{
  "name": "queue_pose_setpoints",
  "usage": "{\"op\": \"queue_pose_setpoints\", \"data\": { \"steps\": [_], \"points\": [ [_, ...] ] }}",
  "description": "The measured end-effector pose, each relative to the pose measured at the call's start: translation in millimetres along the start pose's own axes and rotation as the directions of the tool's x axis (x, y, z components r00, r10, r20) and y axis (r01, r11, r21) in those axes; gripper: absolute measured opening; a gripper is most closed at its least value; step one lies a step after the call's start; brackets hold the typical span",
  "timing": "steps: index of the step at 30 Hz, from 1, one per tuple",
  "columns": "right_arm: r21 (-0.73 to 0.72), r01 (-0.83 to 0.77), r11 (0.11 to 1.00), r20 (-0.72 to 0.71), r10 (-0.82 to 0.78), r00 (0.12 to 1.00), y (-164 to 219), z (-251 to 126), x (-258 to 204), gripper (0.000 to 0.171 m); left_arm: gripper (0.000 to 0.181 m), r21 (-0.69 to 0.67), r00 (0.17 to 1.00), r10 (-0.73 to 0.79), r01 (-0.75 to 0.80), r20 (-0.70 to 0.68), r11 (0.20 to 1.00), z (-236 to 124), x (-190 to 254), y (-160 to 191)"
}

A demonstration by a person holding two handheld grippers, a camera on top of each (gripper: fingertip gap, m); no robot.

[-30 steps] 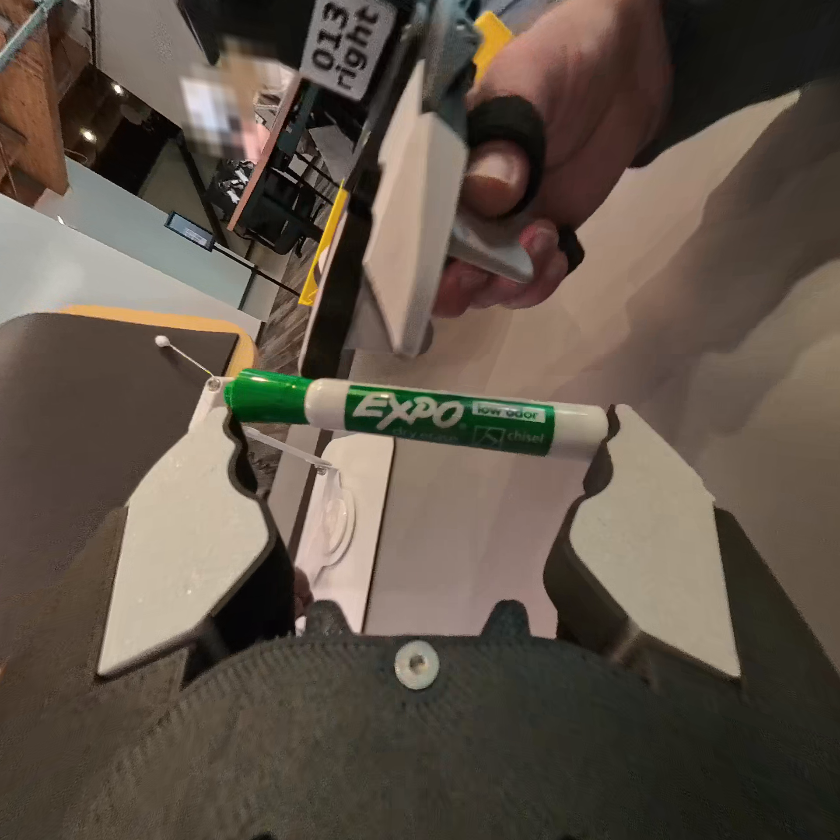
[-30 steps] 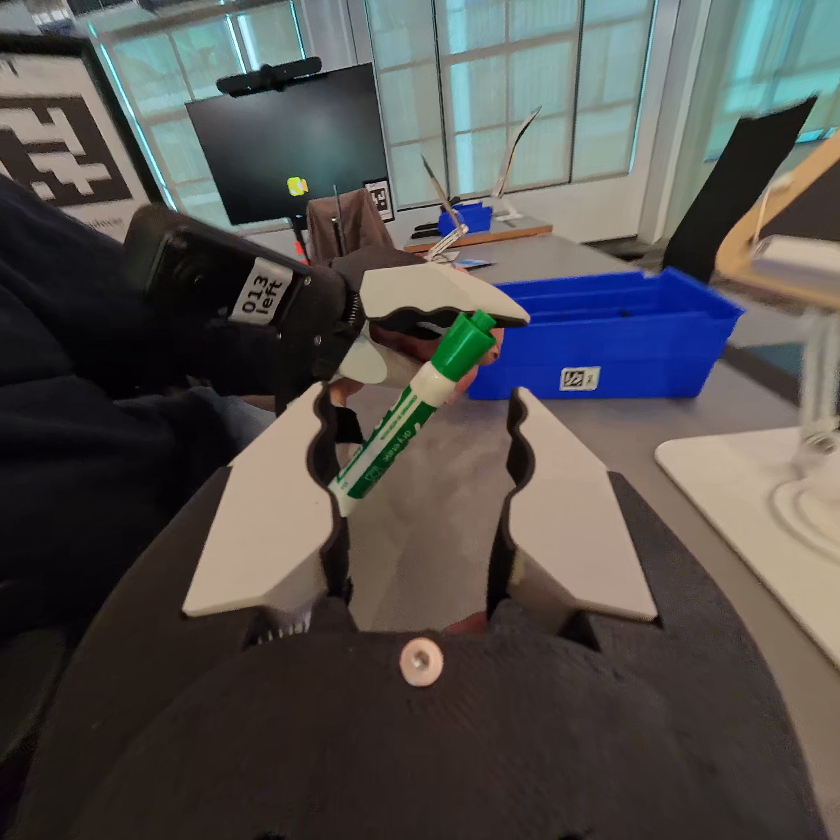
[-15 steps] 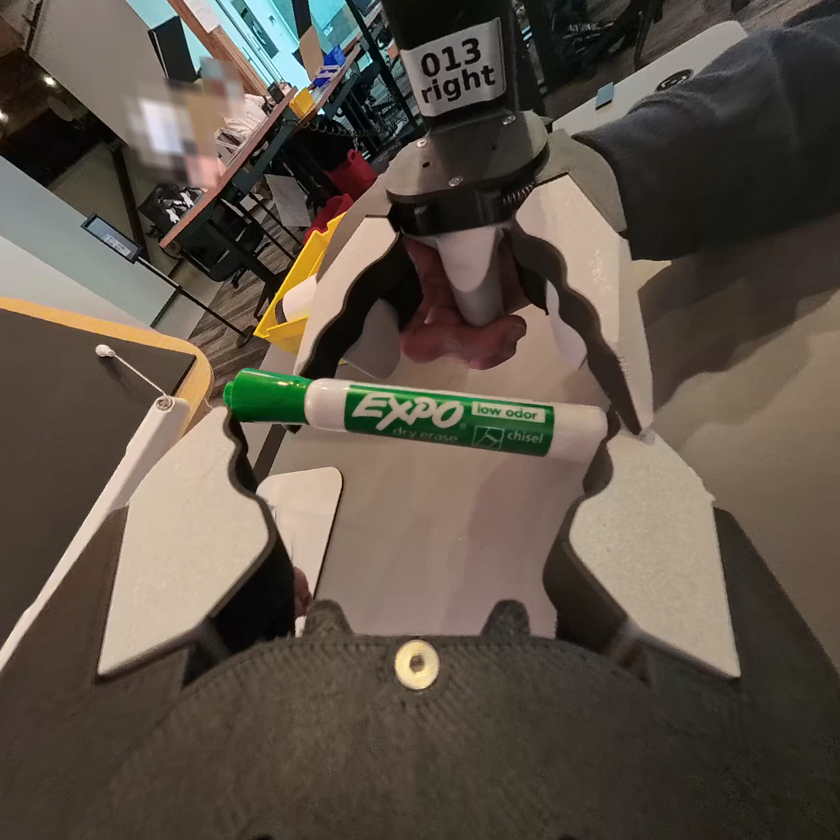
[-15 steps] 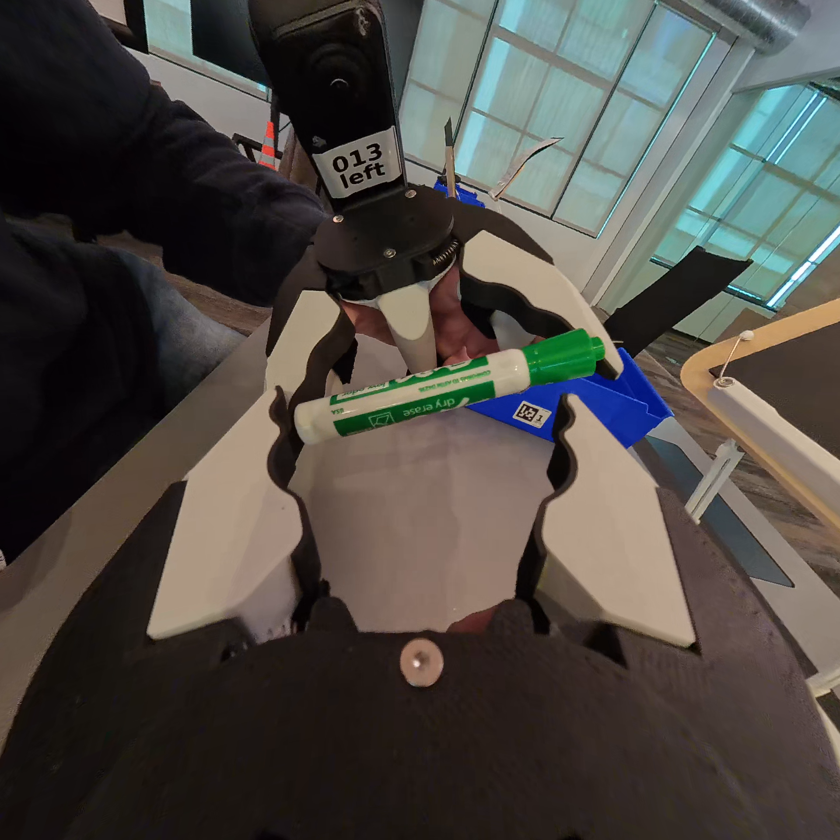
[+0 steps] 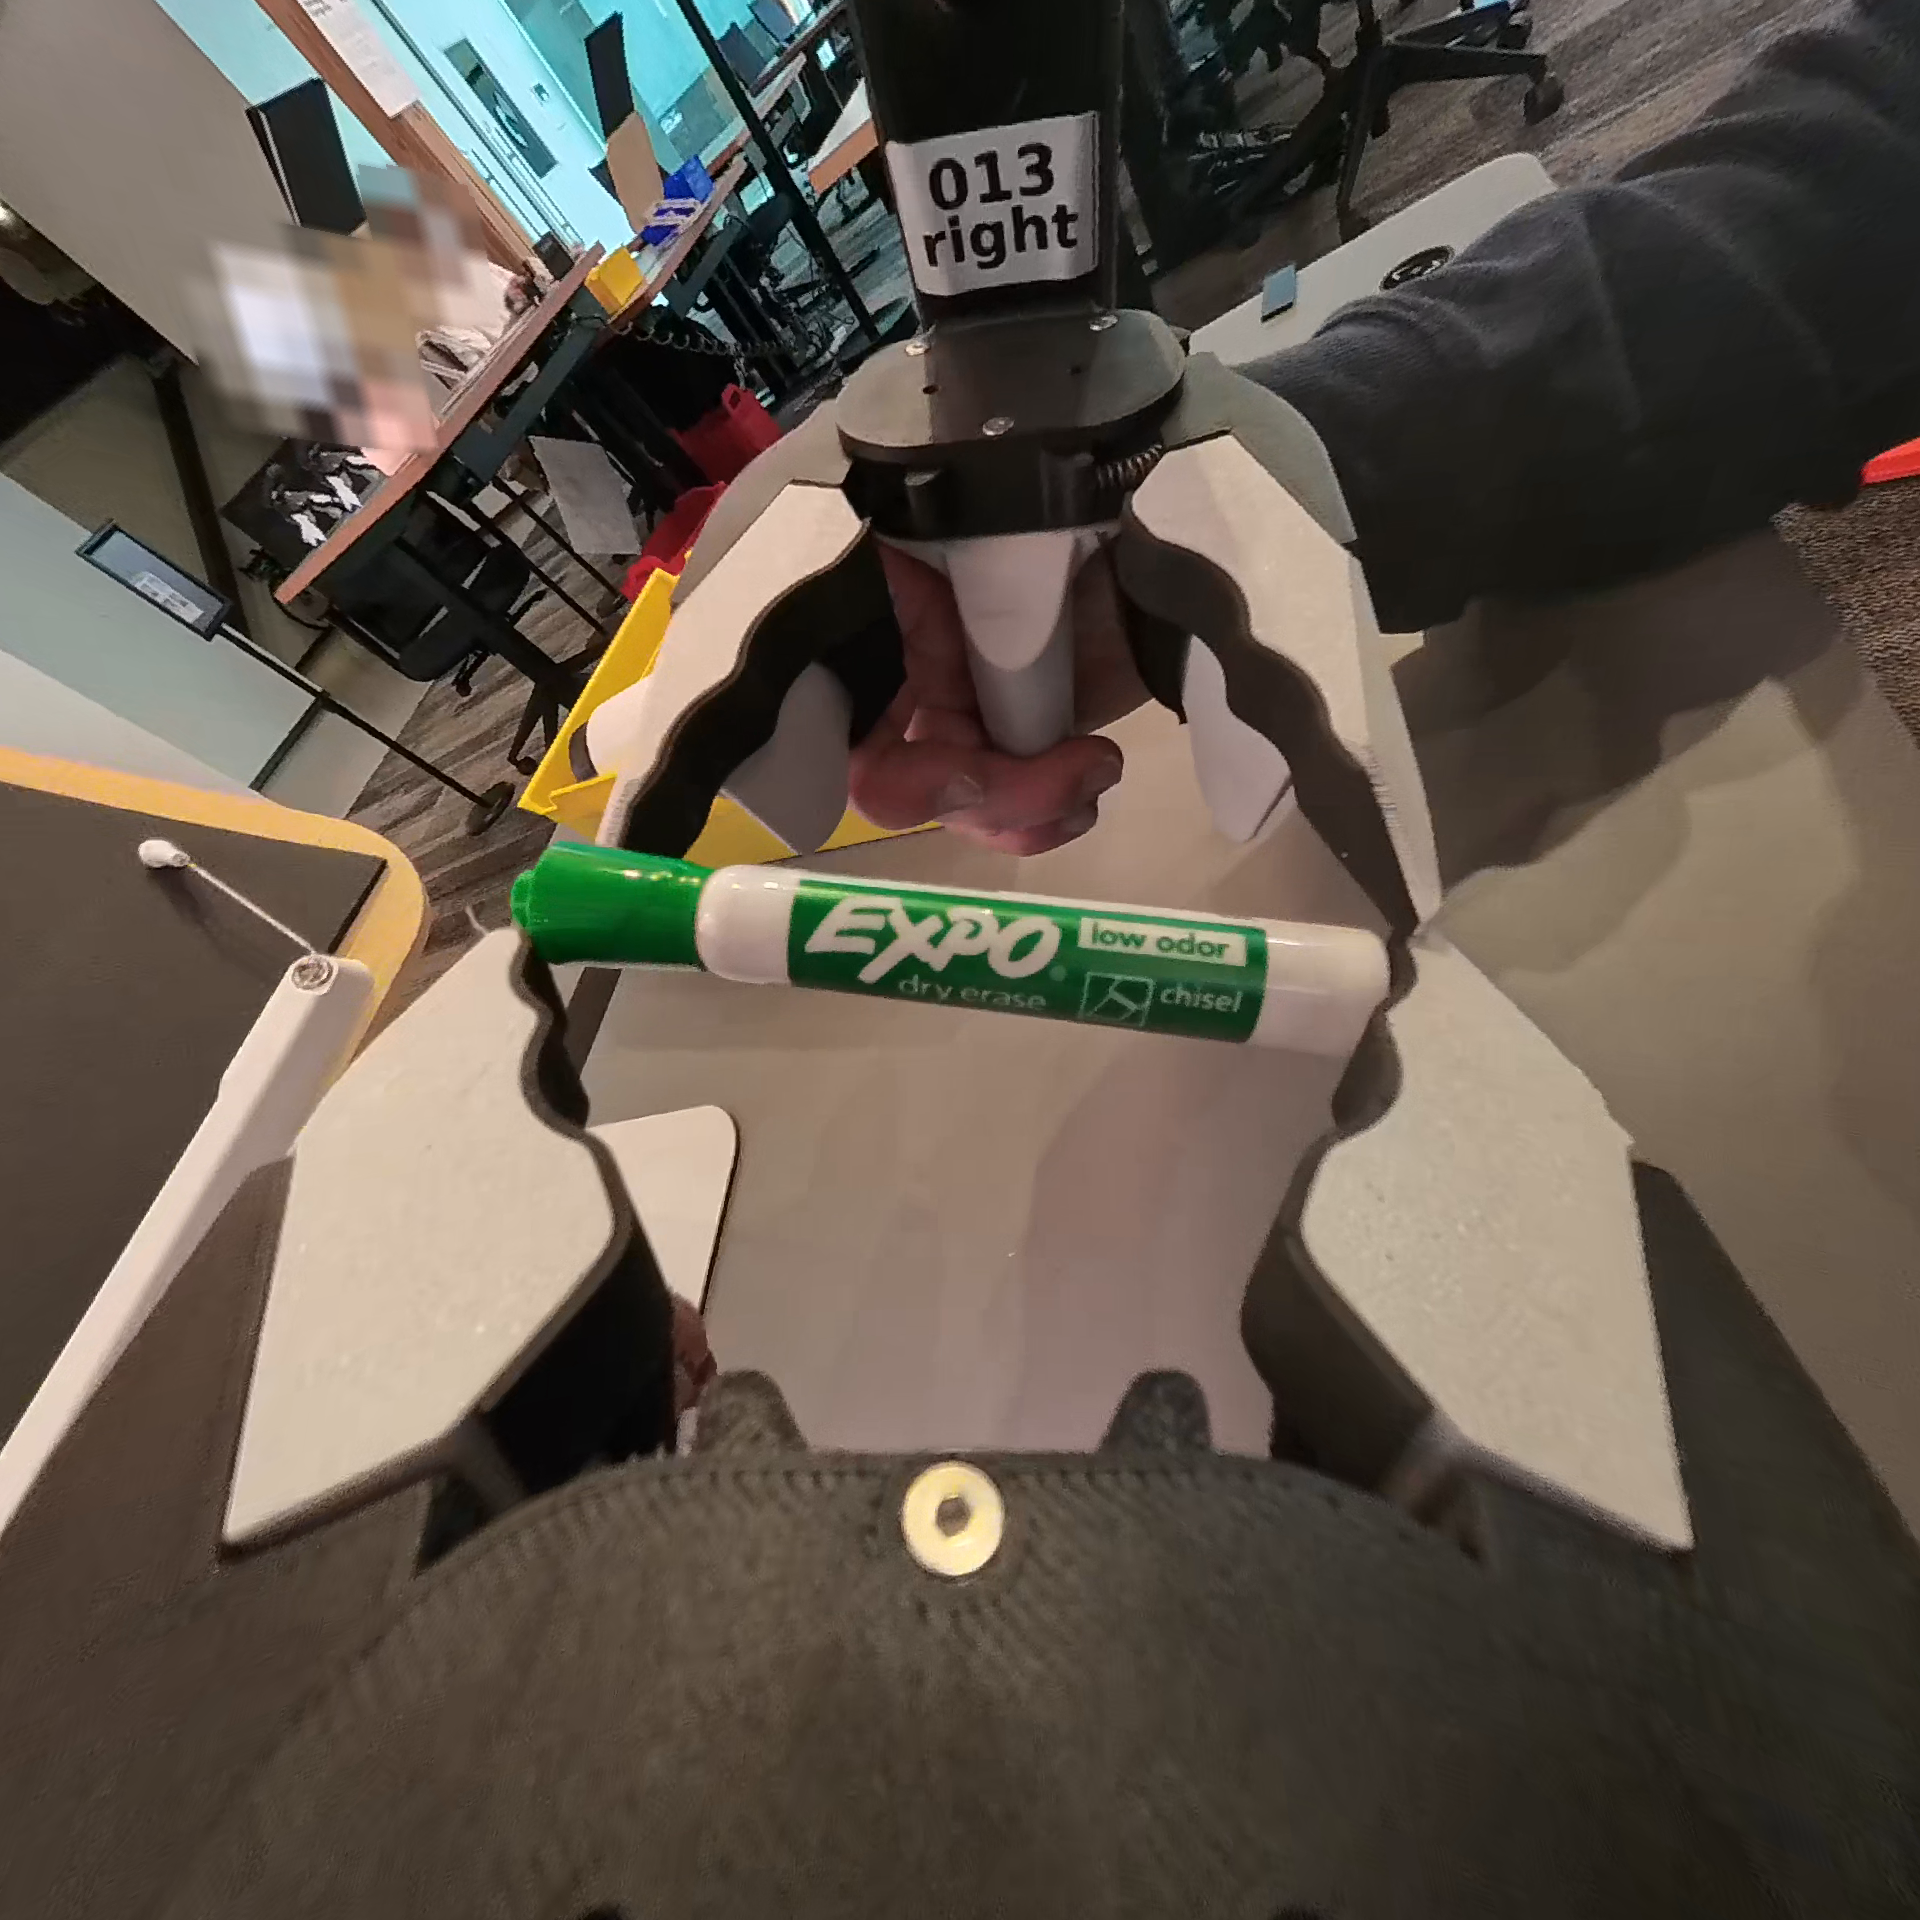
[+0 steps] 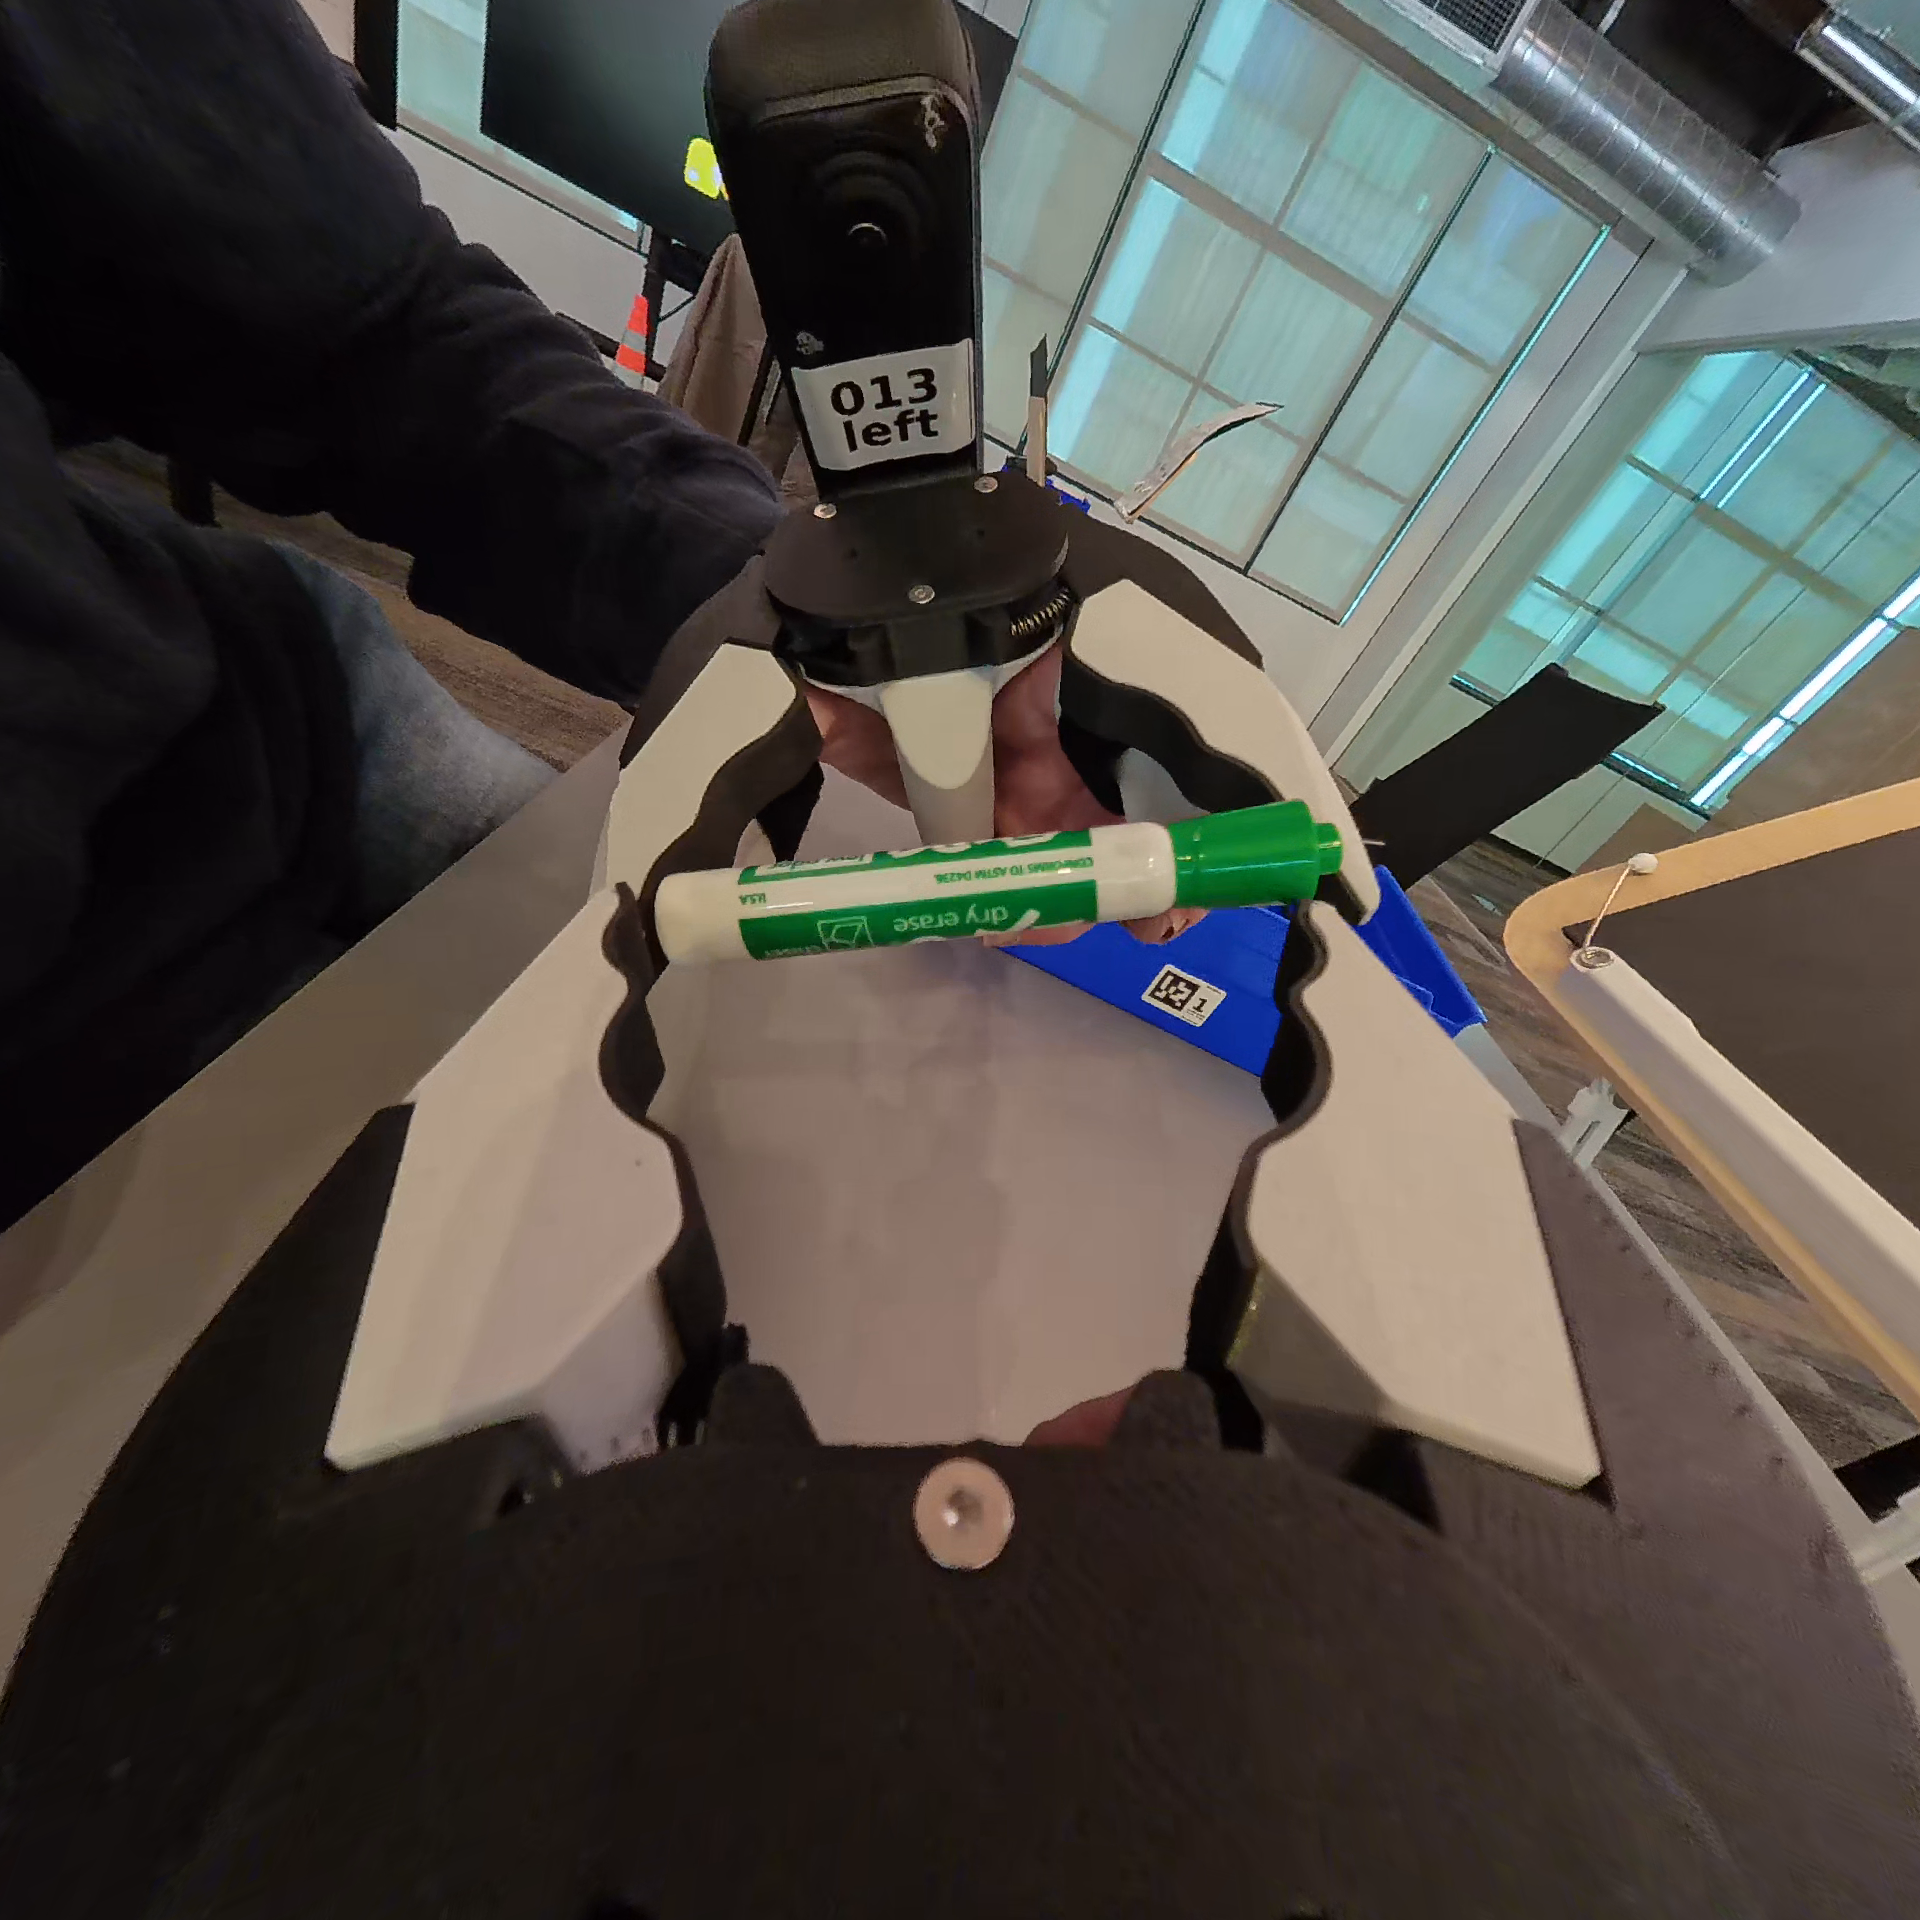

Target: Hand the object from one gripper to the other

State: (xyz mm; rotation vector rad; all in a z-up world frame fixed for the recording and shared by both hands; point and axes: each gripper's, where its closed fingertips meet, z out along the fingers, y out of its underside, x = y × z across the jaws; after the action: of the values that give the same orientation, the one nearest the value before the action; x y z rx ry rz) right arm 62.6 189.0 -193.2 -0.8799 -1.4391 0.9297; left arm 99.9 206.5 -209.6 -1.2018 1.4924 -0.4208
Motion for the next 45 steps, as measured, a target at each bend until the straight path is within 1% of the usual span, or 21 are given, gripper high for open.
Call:
{"op": "queue_pose_setpoints", "data": {
  "steps": [9,10,12,17,45],
  "points": [
    [-0.006,0.063,0.998,-0.031,-0.063,0.998,-4.5,-4.1,2.6,0.116,0.140,0.036,0.999,-0.031,0.032,-0.039,0.999,-1.1,1.3,-9.7],
    [-0.006,0.074,0.997,-0.043,-0.075,0.996,-5.3,-4.1,3.6,0.120,0.140,0.036,0.999,-0.033,0.034,-0.043,0.999,-1.0,1.7,-10.2],
    [-0.011,0.088,0.996,-0.051,-0.088,0.995,-6.0,-4.3,4.0,0.122,0.140,0.036,0.998,-0.031,0.033,-0.047,0.999,-0.8,2.7,-10.2],
    [-0.005,0.096,0.995,-0.036,-0.096,0.995,-6.6,-3.6,0.2,0.119,0.140,0.039,0.998,-0.030,0.032,-0.052,0.999,-1.2,5.0,-10.8],
    [0.032,0.071,0.997,-0.059,-0.069,0.996,-13.2,-5.3,3.8,0.117,0.139,0.062,0.997,-0.039,0.042,-0.061,0.997,-4.4,1.6,-18.4]
  ]
}}
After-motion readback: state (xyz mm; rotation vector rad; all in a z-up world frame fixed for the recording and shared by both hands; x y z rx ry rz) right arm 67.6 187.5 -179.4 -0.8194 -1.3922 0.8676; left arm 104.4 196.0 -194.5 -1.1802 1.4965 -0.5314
